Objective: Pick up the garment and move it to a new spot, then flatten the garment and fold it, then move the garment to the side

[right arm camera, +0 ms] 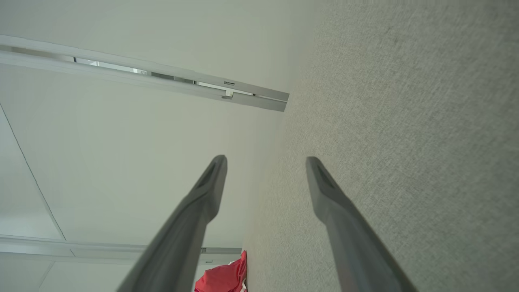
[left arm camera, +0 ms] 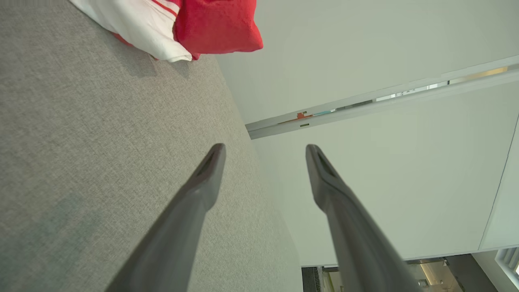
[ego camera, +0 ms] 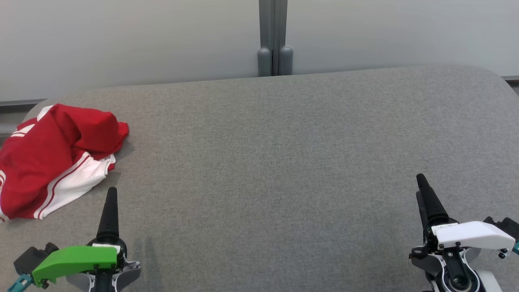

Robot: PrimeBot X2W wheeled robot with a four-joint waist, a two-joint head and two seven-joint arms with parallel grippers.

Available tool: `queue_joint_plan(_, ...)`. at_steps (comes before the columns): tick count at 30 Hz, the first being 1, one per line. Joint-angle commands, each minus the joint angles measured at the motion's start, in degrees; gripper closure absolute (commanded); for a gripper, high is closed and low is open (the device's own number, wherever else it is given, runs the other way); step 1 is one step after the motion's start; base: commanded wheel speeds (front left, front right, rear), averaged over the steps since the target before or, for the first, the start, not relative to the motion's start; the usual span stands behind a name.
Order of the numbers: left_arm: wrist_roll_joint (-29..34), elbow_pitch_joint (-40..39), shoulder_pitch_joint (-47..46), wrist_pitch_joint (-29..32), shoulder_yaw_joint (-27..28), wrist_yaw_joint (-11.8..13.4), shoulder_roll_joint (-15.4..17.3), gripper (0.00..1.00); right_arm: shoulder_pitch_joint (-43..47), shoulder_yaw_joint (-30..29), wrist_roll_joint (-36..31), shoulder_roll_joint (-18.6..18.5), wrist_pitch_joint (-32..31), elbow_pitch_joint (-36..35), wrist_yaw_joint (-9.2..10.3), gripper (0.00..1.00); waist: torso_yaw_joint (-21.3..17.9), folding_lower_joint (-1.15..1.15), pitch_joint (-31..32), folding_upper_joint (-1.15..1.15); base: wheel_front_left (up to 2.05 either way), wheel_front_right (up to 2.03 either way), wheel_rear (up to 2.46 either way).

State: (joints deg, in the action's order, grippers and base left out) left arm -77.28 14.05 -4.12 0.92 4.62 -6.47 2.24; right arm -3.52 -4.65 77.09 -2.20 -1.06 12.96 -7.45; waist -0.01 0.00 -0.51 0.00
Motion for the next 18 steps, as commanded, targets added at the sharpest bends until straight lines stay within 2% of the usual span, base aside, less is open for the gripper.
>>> queue_joint_plan(1, 2.81, -1.25, -1.80, -0.60, -0.27, 0.46, 0.37, 0.00, -0.37, 0.35, -2.39, -0.34, 0.70, -1.43, -0.02, 0.00, 0.01, 0.00, -0.03, 0.00, 0.00, 0.00, 0.00)
queue_joint_plan(18, 21.97, -2.31, -1.88, -4.29, -3.51, 3.74, 0.49, 0.00, 0.46, 2.20, -19.25, -0.46, 4.42, -2.56, -0.03, 0.00, 0.34, 0.00, 0.06, 0.00, 0.00, 0.00, 0.00)
